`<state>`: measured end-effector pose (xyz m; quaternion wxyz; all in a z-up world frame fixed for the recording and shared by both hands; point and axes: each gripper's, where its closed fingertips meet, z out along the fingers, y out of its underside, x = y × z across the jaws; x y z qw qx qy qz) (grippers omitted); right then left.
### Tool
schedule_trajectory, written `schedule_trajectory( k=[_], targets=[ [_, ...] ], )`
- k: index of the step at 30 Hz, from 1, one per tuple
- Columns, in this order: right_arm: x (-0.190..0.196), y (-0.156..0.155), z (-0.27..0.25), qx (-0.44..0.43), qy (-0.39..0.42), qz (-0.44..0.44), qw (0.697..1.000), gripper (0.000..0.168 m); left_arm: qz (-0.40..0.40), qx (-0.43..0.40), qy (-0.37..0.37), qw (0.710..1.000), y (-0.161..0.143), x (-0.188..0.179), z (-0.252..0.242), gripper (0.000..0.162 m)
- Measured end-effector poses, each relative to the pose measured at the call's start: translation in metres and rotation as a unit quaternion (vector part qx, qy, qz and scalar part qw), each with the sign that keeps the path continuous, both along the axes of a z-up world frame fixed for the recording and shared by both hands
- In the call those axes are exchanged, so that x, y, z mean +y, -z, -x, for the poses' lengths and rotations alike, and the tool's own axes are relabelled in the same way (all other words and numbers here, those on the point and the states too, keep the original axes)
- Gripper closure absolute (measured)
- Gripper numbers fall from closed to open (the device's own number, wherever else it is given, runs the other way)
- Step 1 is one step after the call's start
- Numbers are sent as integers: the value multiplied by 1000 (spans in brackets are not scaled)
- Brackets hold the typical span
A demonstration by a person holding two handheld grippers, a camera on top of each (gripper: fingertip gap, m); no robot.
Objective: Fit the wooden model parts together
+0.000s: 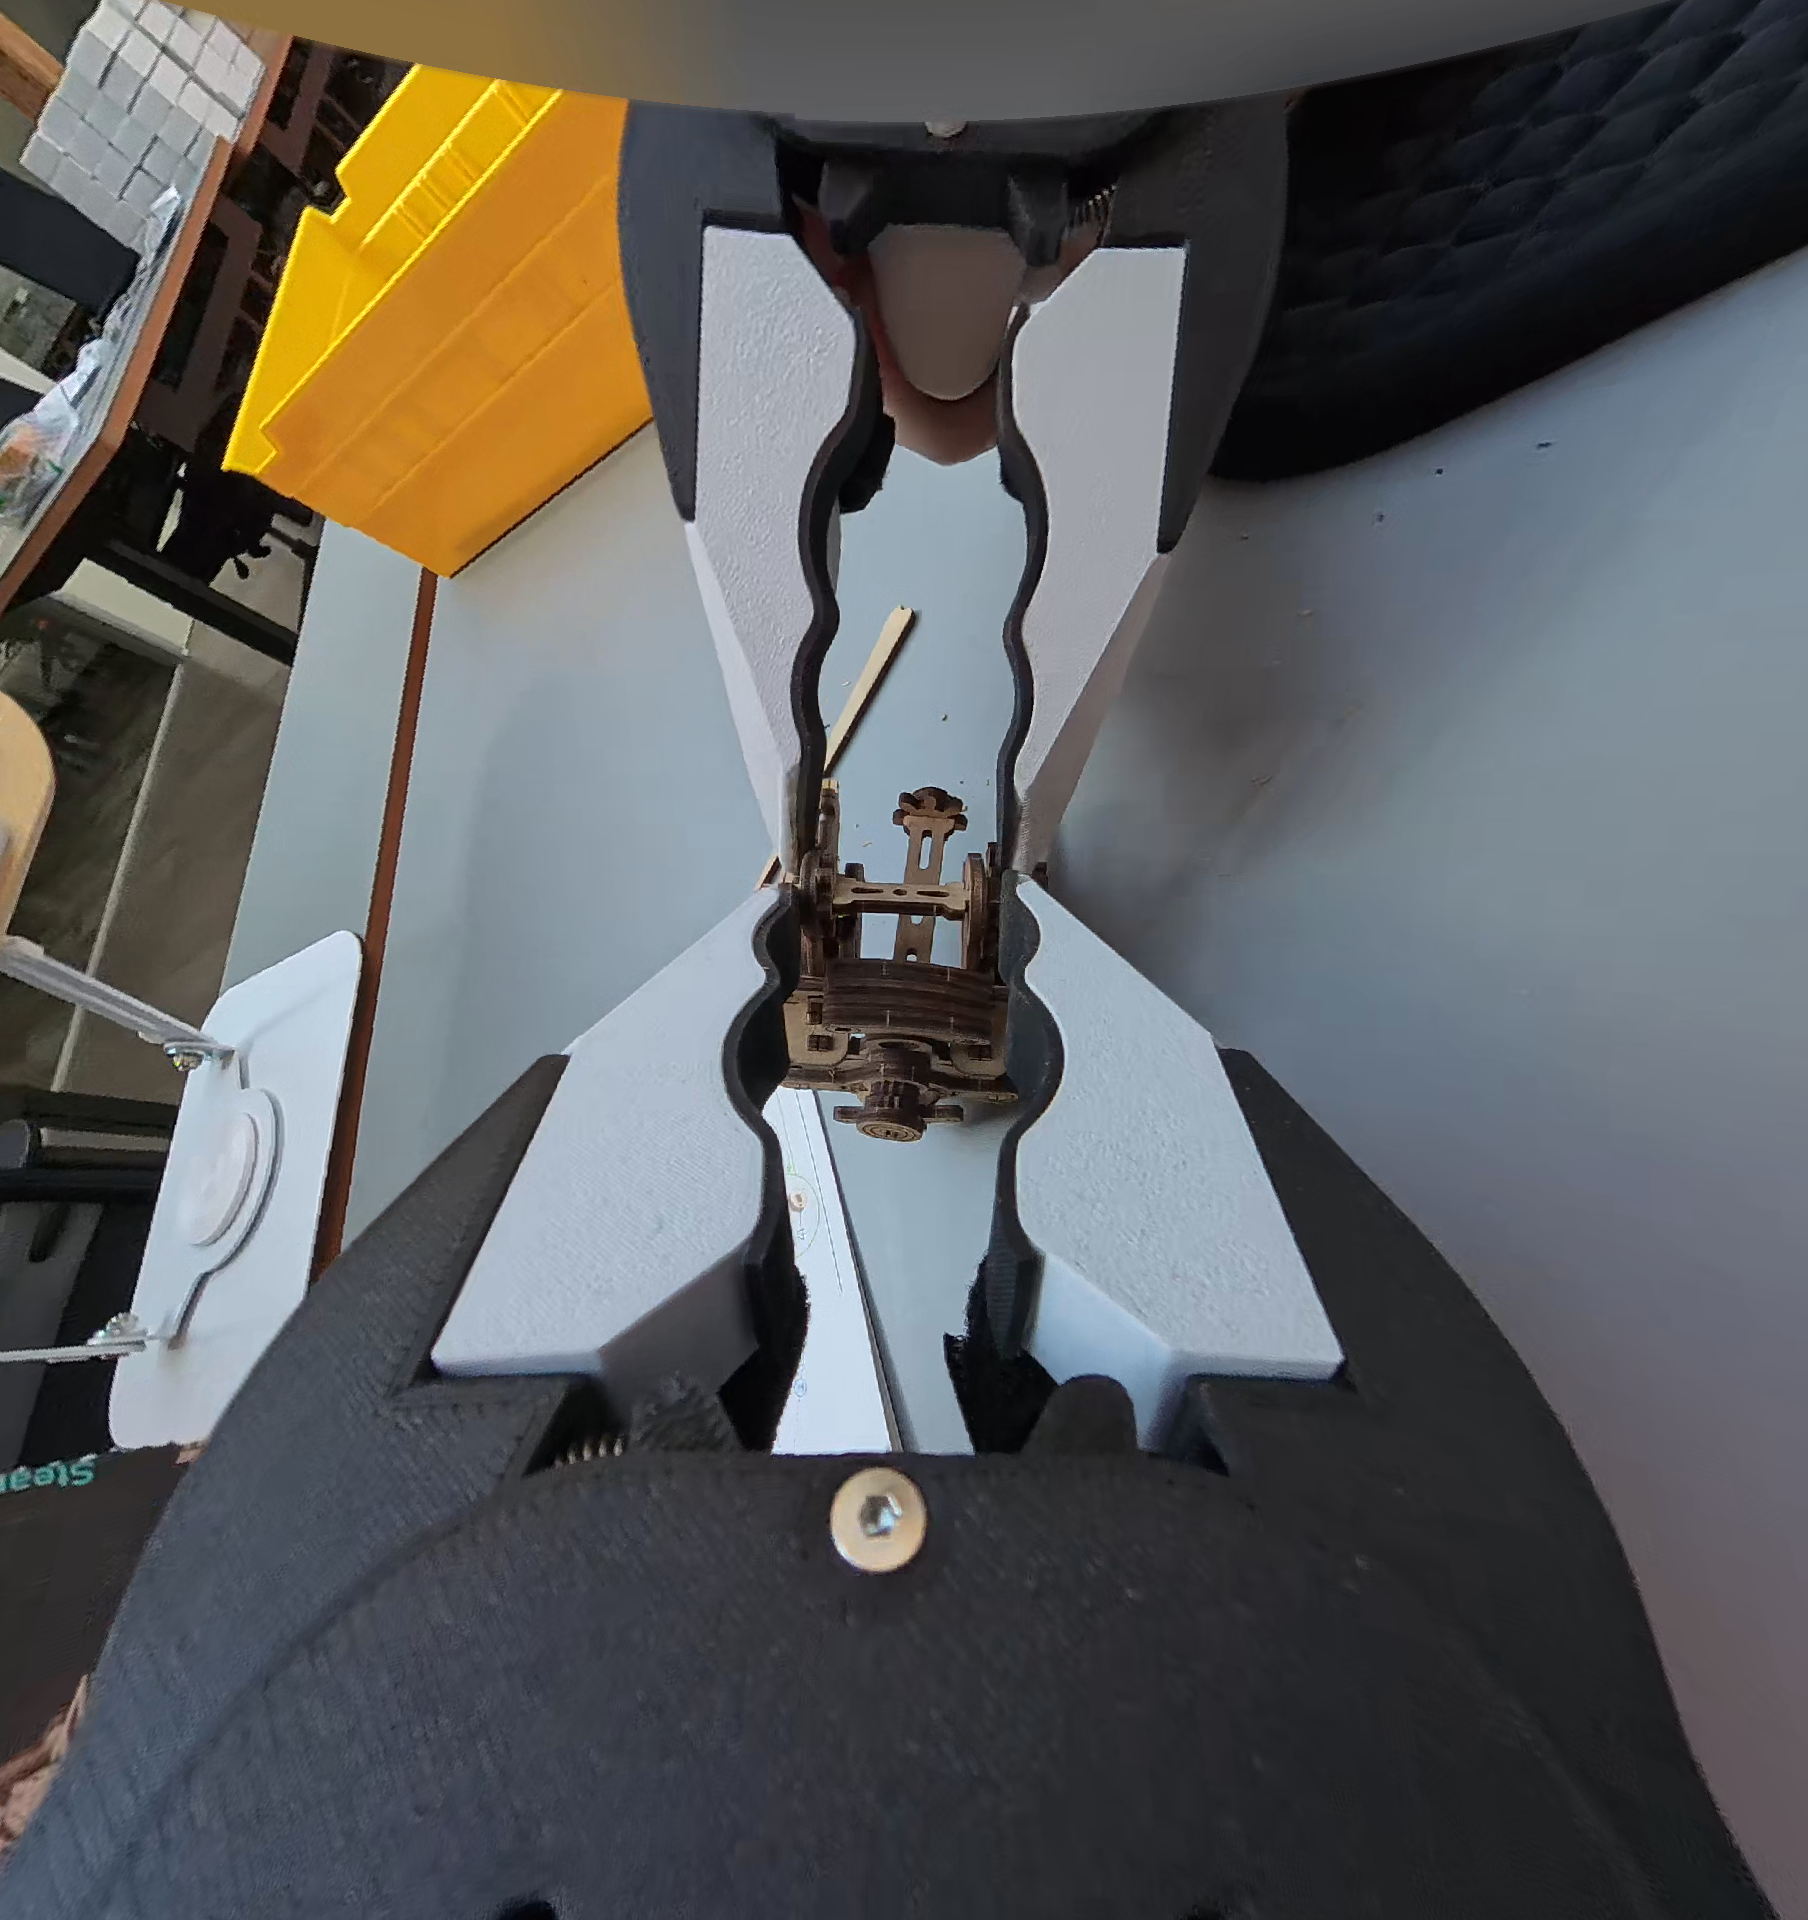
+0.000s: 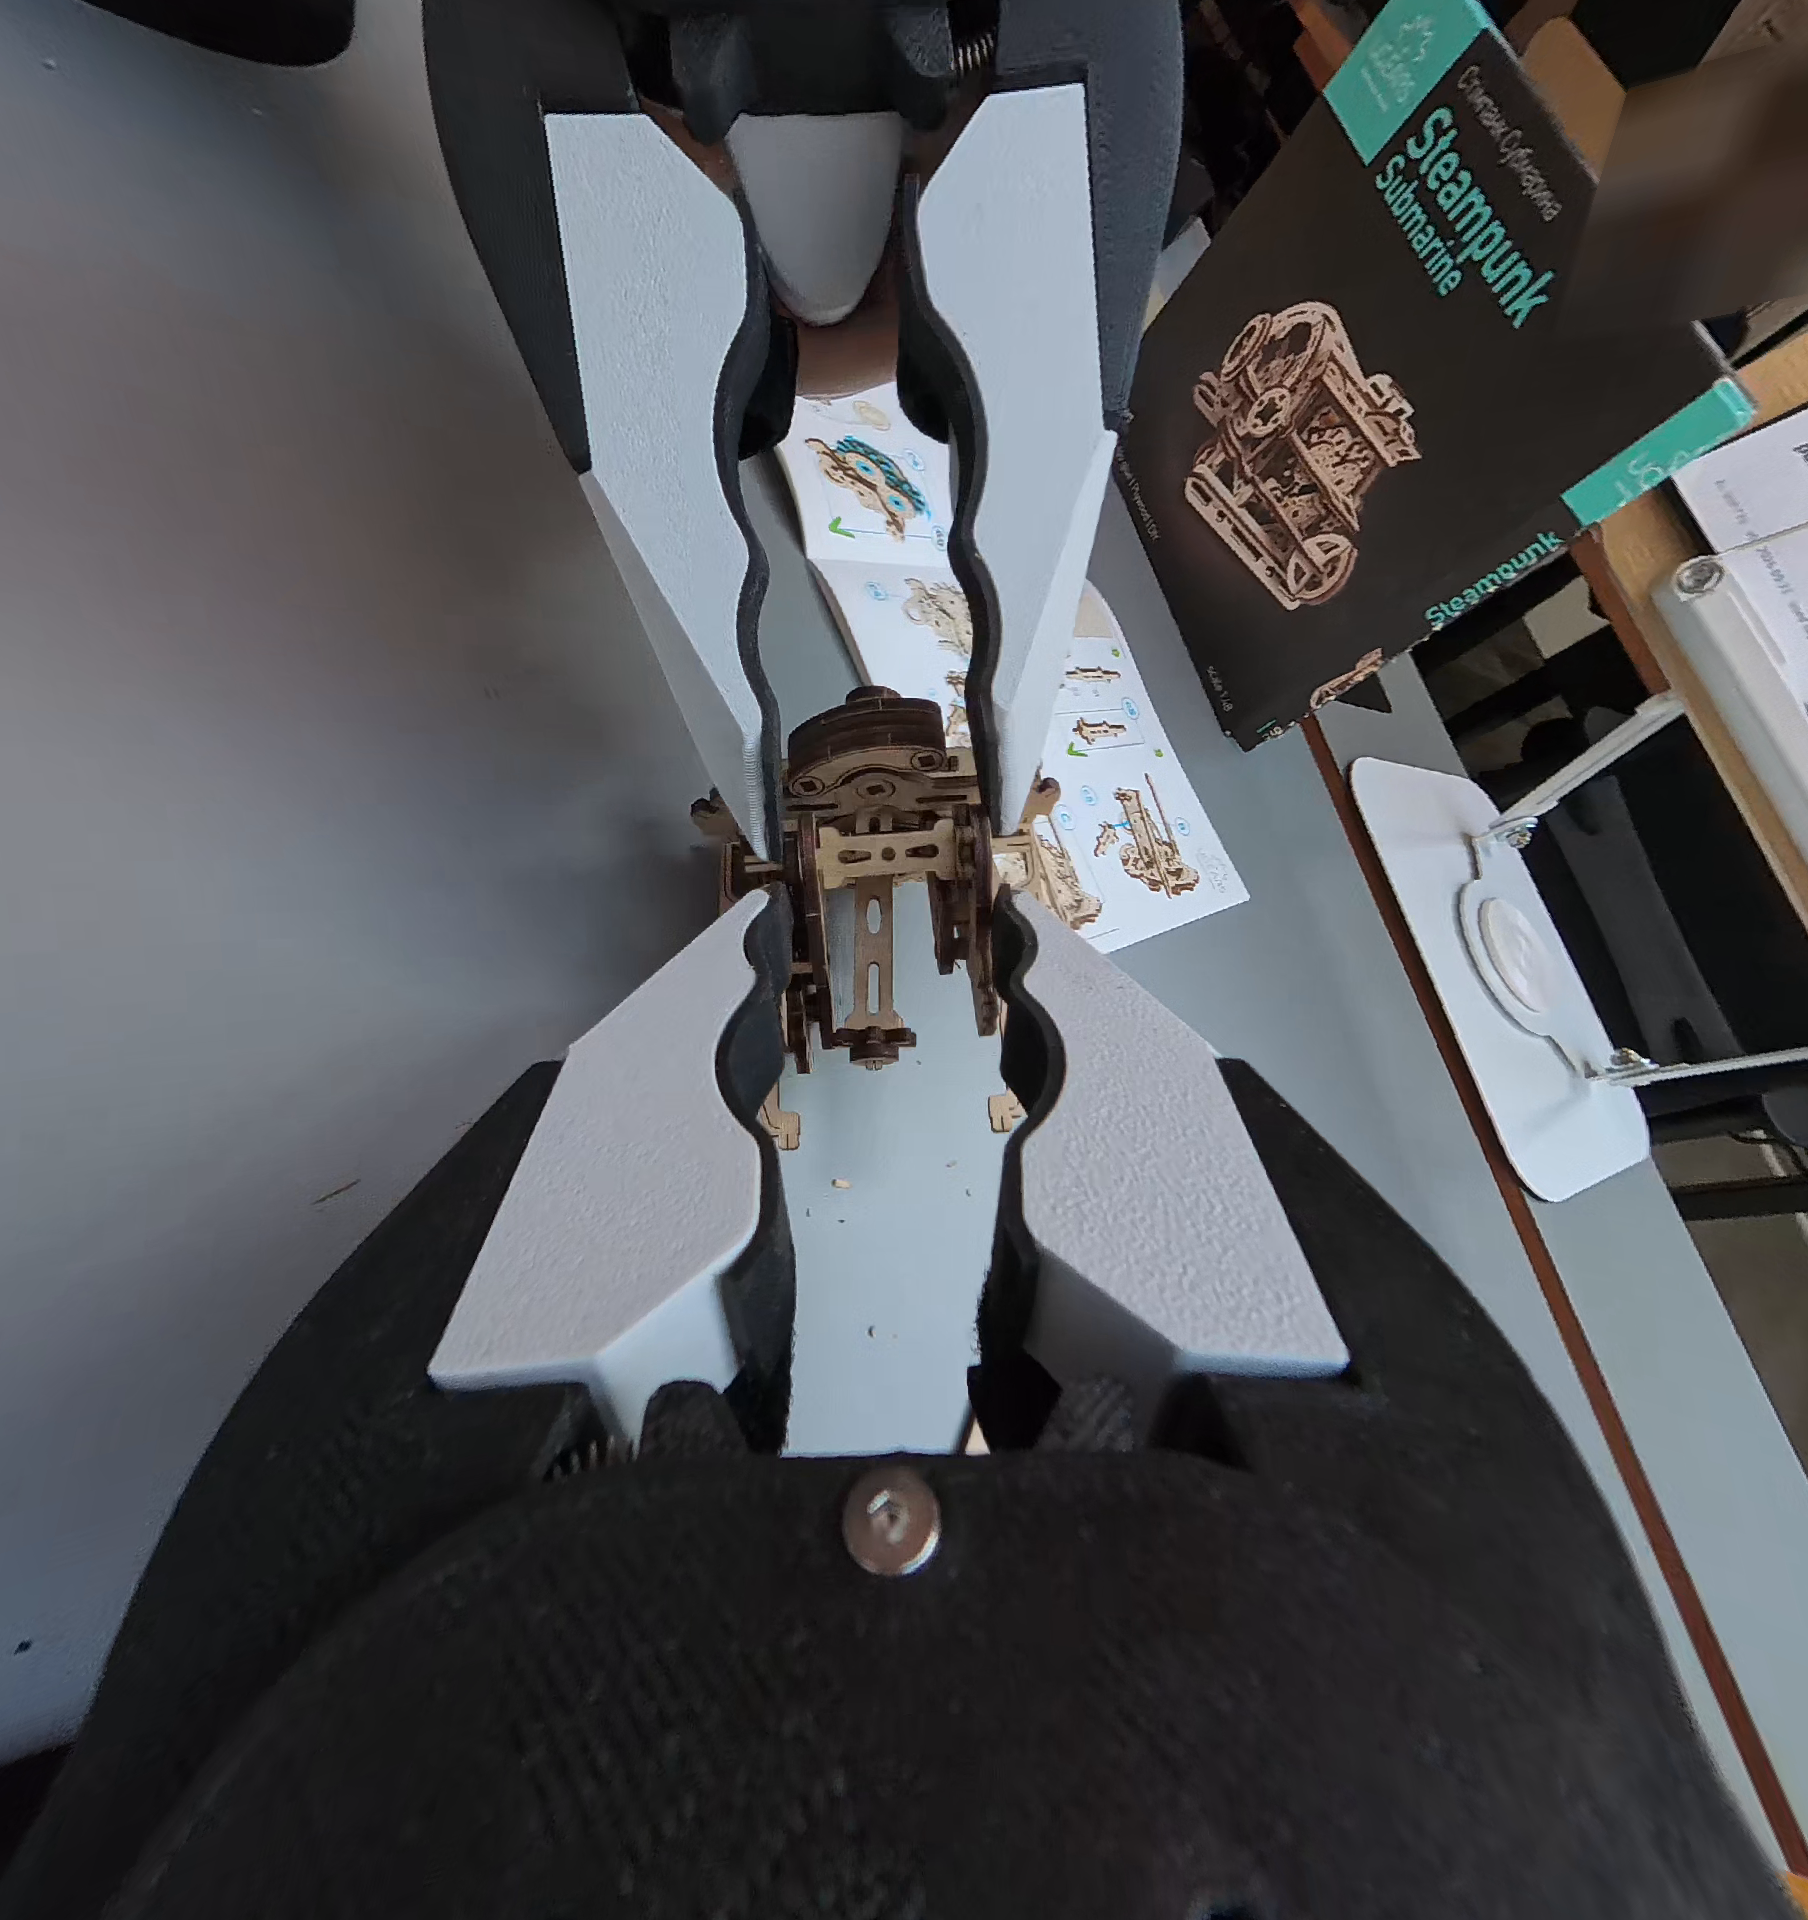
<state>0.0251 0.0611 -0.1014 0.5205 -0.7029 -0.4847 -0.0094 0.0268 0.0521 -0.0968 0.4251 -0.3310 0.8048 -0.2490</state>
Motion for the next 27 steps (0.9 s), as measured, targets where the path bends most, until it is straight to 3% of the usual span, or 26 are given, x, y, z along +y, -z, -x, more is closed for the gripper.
schedule_trajectory(
  k=[3,9,18,27],
  targets=[
    [4,-18,-10,-2,17,-51,999,130,46,-3,-57,997,-5,18,-4,125],
    [-2,-29,-2,-32,10,-124,992,160,183,4,-147,972,-12,37,-9,126],
    [10,-19,-8,-93,50,-157,982,159,312,24,-215,925,-11,40,-13,126],
    [19,-12,-8,-113,74,-150,979,165,341,22,-247,907,-10,43,-17,126]
  ],
)
